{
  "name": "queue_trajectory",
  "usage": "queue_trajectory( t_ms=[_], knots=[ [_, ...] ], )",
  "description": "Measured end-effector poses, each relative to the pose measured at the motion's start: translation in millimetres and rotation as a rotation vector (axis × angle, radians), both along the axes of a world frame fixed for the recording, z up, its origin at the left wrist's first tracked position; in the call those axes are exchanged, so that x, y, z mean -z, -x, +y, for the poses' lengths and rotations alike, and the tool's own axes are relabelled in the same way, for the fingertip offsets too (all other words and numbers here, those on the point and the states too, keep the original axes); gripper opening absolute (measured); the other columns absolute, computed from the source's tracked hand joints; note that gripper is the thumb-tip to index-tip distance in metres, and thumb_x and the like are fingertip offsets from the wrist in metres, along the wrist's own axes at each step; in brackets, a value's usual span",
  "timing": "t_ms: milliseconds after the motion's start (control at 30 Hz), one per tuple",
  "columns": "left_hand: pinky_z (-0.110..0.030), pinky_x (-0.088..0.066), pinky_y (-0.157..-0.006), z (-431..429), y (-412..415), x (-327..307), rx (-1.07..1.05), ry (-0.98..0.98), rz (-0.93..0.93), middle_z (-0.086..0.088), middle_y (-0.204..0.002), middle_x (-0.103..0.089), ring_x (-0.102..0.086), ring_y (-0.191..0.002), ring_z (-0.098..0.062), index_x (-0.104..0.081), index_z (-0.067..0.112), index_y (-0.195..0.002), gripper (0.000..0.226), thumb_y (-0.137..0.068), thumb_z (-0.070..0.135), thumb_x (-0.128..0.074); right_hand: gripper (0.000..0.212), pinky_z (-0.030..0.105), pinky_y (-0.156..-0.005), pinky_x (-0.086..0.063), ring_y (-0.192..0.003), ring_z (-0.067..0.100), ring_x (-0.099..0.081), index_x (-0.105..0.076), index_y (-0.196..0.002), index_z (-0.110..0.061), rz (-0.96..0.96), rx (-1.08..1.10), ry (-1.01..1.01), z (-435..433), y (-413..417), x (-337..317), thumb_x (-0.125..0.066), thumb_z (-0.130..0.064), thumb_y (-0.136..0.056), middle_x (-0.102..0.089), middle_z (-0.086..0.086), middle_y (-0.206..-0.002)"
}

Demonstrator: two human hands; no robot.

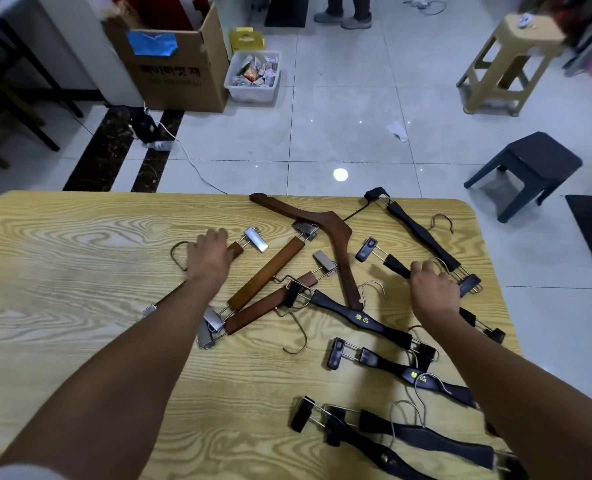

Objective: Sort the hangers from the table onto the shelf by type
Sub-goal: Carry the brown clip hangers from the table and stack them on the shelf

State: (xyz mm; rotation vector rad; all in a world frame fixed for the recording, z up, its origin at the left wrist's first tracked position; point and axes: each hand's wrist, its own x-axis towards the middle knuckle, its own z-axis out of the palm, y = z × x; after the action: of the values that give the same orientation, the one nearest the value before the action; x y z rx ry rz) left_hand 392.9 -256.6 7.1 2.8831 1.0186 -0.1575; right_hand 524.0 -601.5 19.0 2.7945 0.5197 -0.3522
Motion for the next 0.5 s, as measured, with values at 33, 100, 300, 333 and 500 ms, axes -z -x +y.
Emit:
queue_trajectory(
  t_ms=[33,100,300,333,500],
  knots=[
    [-0.041,-0.037,-0.095,-7,-11,-1,0.062,0.006,-0.004,-0.011,-0.126,-0.053,-0.049,-0.117,-0.03,-0.047,0.011,-0.127,0.035,-0.095,0.025,-0.05,0.031,0.036,-0.074,-0.046,-0.106,0.033,-0.058,-0.043,-0.123,-0.008,0.004,0.021,-0.001,-1,-2,2,-0.044,-0.002,-0.092,-0.05,0.013,-0.128],
    [-0.04,-0.035,-0.096,-22,-31,-3,0.164,0.035,-0.015,-0.009,-0.126,-0.054,-0.049,-0.117,-0.028,-0.047,0.013,-0.128,0.033,-0.096,0.021,-0.046,0.029,0.035,-0.075,-0.047,-0.105,0.032,-0.06,-0.045,-0.122,-0.009,0.014,0.053,0.0,-3,-4,7,-0.044,-0.004,-0.093,-0.053,0.011,-0.124],
    [-0.039,-0.03,-0.104,-63,-81,-4,0.343,0.1,-0.019,-0.008,-0.133,-0.049,-0.043,-0.126,-0.026,-0.043,0.014,-0.134,0.038,-0.097,0.021,-0.045,0.03,0.035,-0.079,-0.047,-0.108,0.03,-0.059,-0.049,-0.122,-0.009,0.038,0.106,0.012,-9,-9,22,-0.044,-0.003,-0.093,-0.056,0.01,-0.121],
    [-0.039,-0.03,-0.103,-67,-87,-3,0.361,0.104,-0.01,-0.008,-0.133,-0.049,-0.042,-0.126,-0.026,-0.042,0.014,-0.134,0.038,-0.097,0.021,-0.044,0.03,0.036,-0.081,-0.047,-0.11,0.03,-0.057,-0.049,-0.122,-0.009,0.048,0.109,0.018,-9,-10,23,-0.043,-0.003,-0.094,-0.056,0.01,-0.121],
    [-0.038,-0.03,-0.102,-77,-106,0,0.403,0.15,0.021,-0.008,-0.131,-0.048,-0.041,-0.126,-0.026,-0.042,0.016,-0.134,0.038,-0.096,0.021,-0.046,0.033,0.038,-0.093,-0.04,-0.121,0.029,-0.044,-0.046,-0.125,-0.013,0.024,0.1,0.023,-6,-9,25,-0.044,-0.01,-0.092,-0.05,0.01,-0.128]
  ],
)
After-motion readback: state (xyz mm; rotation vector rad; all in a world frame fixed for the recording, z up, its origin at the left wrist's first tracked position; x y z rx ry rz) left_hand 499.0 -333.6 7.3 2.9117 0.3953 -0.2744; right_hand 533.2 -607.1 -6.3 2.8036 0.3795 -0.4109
